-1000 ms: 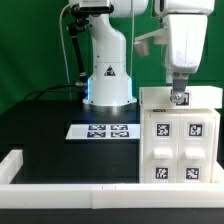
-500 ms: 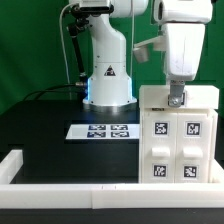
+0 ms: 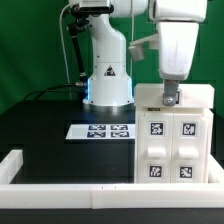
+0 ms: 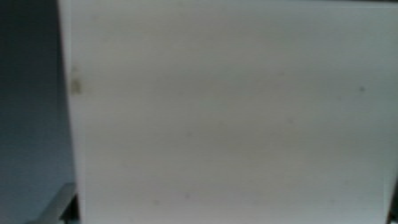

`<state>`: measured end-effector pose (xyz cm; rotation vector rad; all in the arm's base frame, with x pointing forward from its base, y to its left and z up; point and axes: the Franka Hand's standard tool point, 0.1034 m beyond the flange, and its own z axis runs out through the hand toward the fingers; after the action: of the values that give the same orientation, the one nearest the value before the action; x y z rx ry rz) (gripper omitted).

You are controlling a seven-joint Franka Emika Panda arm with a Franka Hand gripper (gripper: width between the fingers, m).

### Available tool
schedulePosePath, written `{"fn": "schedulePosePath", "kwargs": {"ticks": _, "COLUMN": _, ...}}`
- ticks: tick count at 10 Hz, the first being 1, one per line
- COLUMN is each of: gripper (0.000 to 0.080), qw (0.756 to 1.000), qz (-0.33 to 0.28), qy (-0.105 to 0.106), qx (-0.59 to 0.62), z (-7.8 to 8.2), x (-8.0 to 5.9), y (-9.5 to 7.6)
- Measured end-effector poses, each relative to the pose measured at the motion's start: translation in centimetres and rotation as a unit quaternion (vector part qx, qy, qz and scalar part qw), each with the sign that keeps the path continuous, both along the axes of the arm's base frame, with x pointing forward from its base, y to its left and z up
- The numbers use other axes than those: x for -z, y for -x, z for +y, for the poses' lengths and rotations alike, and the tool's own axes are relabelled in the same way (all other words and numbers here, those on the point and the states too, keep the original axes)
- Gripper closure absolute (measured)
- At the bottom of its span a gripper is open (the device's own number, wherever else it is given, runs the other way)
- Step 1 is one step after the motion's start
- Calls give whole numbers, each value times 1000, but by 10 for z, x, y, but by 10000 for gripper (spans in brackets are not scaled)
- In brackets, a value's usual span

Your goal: Assemble cabinet

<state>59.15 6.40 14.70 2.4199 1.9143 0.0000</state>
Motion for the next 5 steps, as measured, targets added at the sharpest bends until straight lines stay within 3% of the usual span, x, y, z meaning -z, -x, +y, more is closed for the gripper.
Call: {"fn": "schedulePosePath", "kwargs": {"ticks": 5, "gripper": 243, "qw": 988, "qz": 1, "qy": -7, "qx": 152, "z": -9, "x": 4, "y": 3}}
